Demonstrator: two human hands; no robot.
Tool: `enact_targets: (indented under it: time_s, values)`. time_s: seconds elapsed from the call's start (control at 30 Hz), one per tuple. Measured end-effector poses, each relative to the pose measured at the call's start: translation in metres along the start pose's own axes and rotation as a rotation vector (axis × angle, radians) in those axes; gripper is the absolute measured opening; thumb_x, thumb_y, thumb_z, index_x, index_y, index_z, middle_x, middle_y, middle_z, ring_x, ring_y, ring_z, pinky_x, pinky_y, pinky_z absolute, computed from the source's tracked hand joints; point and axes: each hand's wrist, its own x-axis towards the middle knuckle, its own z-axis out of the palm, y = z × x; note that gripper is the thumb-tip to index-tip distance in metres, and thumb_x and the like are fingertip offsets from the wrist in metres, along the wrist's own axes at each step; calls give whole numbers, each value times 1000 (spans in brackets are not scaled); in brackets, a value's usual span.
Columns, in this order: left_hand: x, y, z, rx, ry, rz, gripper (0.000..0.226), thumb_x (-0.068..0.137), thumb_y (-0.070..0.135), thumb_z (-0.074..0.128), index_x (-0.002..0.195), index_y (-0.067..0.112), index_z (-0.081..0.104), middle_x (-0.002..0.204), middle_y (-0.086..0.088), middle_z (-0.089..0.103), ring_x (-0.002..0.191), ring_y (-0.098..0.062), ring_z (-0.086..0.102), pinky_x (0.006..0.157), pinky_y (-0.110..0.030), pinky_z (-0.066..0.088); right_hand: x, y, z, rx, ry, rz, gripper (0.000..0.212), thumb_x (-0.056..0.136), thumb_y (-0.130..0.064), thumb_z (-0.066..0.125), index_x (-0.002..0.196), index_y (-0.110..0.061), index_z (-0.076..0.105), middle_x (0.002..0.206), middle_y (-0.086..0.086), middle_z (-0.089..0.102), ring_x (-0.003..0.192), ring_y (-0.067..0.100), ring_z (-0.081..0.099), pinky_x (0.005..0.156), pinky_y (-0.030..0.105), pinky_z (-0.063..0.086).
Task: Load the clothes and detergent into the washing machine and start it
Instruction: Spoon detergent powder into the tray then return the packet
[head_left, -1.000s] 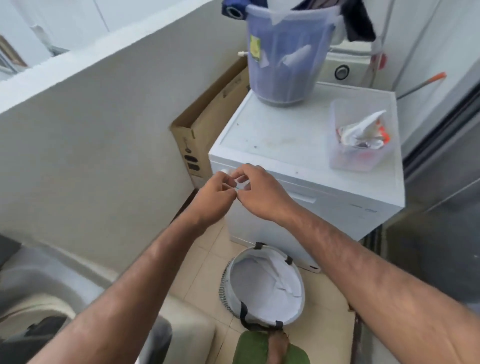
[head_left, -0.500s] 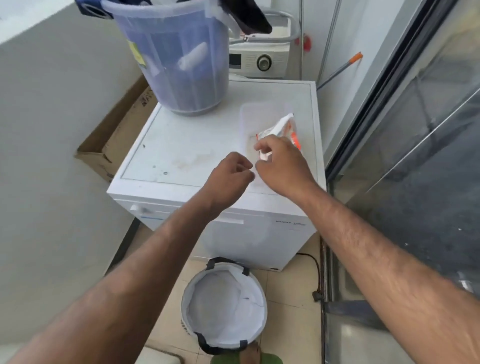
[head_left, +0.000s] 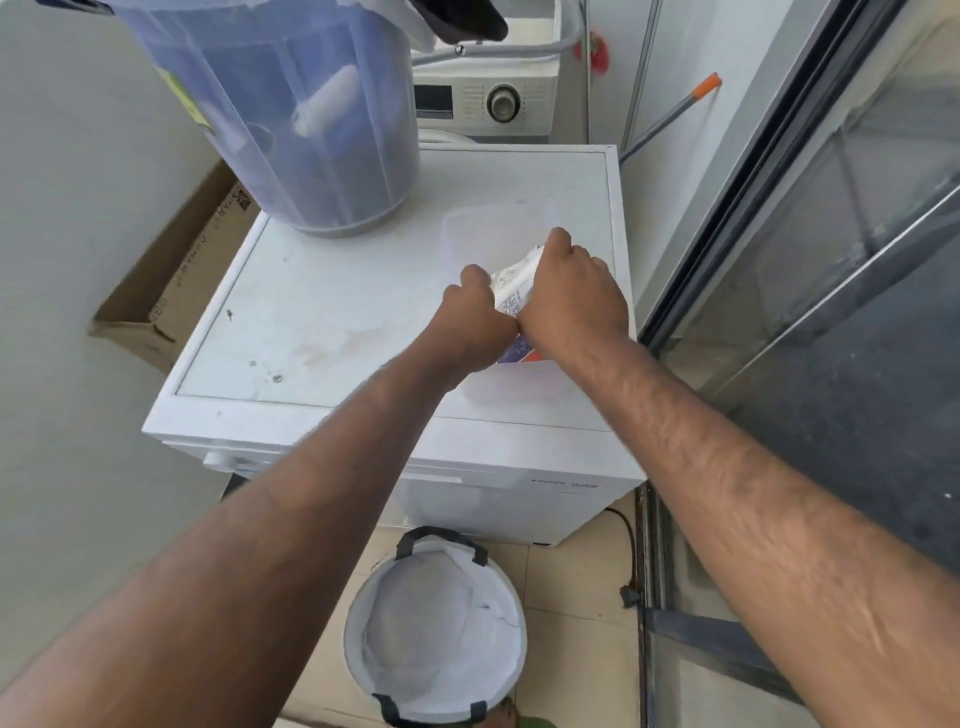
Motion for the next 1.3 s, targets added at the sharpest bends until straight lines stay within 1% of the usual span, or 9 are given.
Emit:
enact_targets:
  time_s: [0.23, 0.37, 0.6, 0.77, 0.93, 1.03, 1.13, 1.23, 1.3]
  values:
    - [13, -2, 13, 132, -171, 20, 79, 90, 24, 77, 152, 16, 29, 126, -8, 62, 115, -28, 60, 98, -39, 54, 23, -2, 3, -146, -50, -20, 45, 97, -24, 66, 132, -7, 46, 124, 14, 67, 113, 37, 65, 70, 38, 40]
    - [18, -4, 15, -28, -173, -35, 43, 98, 17, 66, 131, 21, 38, 95, 1, 63, 92, -21, 56, 72, -22, 49, 31, 1, -4, -164, -110, -64, 48, 93, -17, 65, 135, -7, 45, 123, 16, 66, 113, 39, 63, 72, 39, 42]
    - [19, -6, 10, -24, -183, -57, 46, 93, 14, 64, 130, 21, 38, 86, 2, 59, 74, -9, 53, 61, -22, 41, 38, -1, -7, -129, -225, -93, 49, 90, -29, 66, 138, -25, 56, 128, 7, 66, 115, 35, 62, 81, 36, 45]
    - [12, 1, 2, -57, -210, -98, 70, 68, 21, 58, 136, 12, 42, 94, -1, 54, 85, -22, 48, 68, -31, 39, 39, -13, -2, -158, -265, -76, 41, 92, -35, 63, 131, -26, 63, 127, 5, 67, 115, 32, 63, 84, 36, 48]
    - [14, -3, 2, -111, -183, -134, 75, 83, 17, 57, 153, 13, 29, 111, -8, 58, 100, -27, 55, 77, -34, 45, 39, -16, 7, -213, -144, -83, 37, 89, -15, 68, 125, -23, 69, 120, 10, 69, 110, 34, 65, 76, 34, 45]
    - [11, -2, 1, -133, -167, -128, 67, 93, 11, 52, 155, 13, 26, 111, -8, 57, 101, -29, 57, 76, -34, 48, 37, -15, 11, -173, -74, -92, 31, 89, -14, 71, 119, -20, 73, 117, 11, 70, 106, 35, 67, 78, 34, 49]
    - [5, -3, -3, -228, -156, -118, 70, 76, 19, 57, 141, 18, 32, 119, -15, 65, 112, -34, 67, 93, -47, 60, 35, -18, 10, -92, -24, -101, 31, 88, -11, 71, 117, -21, 76, 116, 12, 71, 105, 35, 67, 80, 35, 51]
    - [5, -13, -9, -428, -74, -130, 63, 74, 20, 60, 133, 18, 36, 117, -19, 68, 106, -37, 71, 95, -49, 60, 33, -25, 0, 12, 25, -84, 35, 85, -12, 74, 118, -25, 77, 116, 10, 74, 104, 33, 68, 79, 33, 50]
    - [-2, -14, -19, -608, -12, -129, 30, 91, 10, 58, 119, 11, 47, 108, -17, 63, 90, -37, 66, 89, -43, 56, 33, -28, -10, 65, 56, -80, 34, 86, -12, 74, 117, -25, 78, 116, 10, 74, 104, 33, 68, 77, 32, 49]
